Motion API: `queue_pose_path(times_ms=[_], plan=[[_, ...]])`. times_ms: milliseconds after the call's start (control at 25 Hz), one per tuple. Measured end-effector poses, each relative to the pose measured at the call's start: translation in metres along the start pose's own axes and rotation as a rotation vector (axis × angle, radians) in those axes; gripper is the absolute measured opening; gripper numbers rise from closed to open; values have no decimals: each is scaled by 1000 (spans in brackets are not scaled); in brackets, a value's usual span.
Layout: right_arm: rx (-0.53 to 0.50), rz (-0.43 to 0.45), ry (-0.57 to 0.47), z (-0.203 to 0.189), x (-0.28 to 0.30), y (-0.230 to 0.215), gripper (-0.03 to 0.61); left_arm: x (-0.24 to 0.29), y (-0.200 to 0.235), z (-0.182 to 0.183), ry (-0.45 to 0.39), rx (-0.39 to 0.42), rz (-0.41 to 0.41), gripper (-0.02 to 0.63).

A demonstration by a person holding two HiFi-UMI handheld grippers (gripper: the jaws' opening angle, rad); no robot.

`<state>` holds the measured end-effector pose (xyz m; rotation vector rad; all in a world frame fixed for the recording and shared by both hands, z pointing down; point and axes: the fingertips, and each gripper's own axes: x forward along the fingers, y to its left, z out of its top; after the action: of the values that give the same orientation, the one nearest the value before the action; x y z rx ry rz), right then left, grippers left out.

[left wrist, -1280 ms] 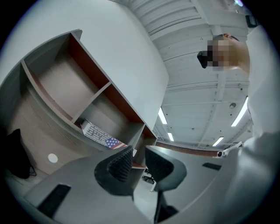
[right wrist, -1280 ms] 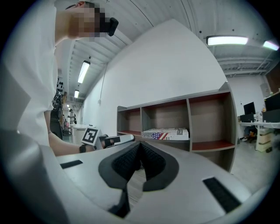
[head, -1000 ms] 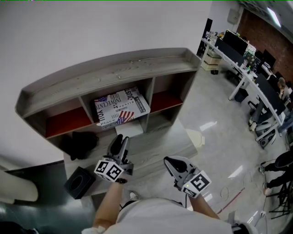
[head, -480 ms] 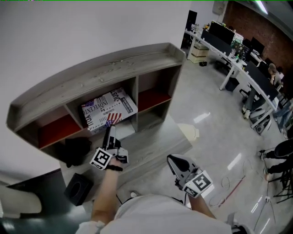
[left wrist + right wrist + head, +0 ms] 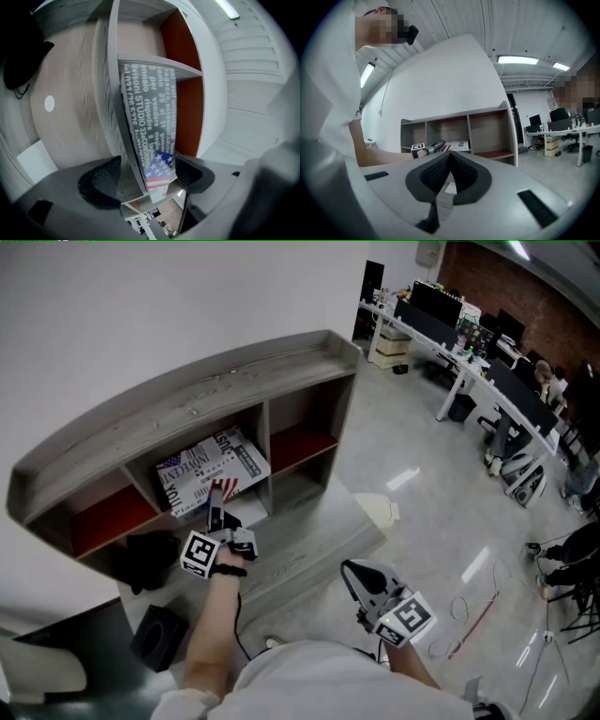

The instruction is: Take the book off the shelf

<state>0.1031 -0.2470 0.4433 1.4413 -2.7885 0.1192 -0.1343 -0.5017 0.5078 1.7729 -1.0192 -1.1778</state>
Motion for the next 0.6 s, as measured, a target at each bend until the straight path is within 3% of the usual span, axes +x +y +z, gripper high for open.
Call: queue_pose_path(times_ms=[120,600], plan=[[1,-8,6,-1,-3,1,23,6,7,2,-7,-1,30,371],[12,-16,35,-8,-13,4,23,26,17,7,-47,-75,59,379]])
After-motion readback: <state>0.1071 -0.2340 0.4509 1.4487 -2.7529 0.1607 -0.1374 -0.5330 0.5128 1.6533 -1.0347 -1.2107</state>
